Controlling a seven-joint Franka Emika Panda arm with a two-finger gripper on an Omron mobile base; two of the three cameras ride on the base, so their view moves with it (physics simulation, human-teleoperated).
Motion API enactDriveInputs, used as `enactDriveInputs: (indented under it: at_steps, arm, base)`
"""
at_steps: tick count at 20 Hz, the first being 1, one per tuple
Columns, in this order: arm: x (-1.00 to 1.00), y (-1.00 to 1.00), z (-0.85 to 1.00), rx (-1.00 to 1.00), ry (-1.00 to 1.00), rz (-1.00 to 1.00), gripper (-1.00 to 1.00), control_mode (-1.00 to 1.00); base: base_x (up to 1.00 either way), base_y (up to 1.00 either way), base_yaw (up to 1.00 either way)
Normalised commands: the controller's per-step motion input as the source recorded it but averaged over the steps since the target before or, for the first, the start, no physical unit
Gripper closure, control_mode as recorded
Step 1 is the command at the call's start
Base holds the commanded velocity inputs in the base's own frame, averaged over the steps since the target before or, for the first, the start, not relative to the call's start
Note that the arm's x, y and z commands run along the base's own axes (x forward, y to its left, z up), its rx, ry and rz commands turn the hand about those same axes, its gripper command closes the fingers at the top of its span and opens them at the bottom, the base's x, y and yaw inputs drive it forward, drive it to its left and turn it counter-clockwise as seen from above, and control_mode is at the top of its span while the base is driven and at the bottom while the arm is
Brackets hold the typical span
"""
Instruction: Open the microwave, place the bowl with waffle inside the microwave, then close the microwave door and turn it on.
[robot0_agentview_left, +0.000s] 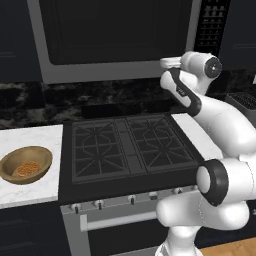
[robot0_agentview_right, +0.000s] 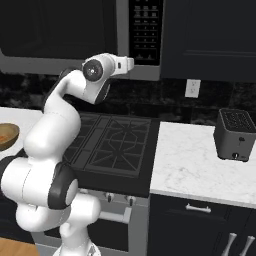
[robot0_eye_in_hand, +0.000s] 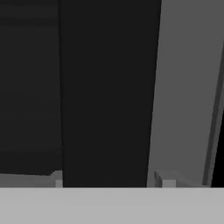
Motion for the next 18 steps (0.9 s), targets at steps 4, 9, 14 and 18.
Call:
enactDriveInputs:
  at_steps: [4, 9, 14, 18]
  arm:
    - [0.10, 1.00, 0.03, 0.00, 0.06, 0.00, 1.00, -1.00]
    - [-0.31, 0.94, 0.28, -0.15, 0.29, 0.13, 1.00, -1.00]
    - [-0.80, 0.75, 0.29, -0.19, 0.26, 0.20, 1.00, -1.00]
    - [-1.00, 0.94, 0.17, -0.14, 0.09, 0.16, 1.00, -1.00]
  base:
    - [0.00, 0.00, 0.00]
    - [0.00, 0.00, 0.00]
    - [0.00, 0.00, 0.00]
    - [0.00, 0.00, 0.00]
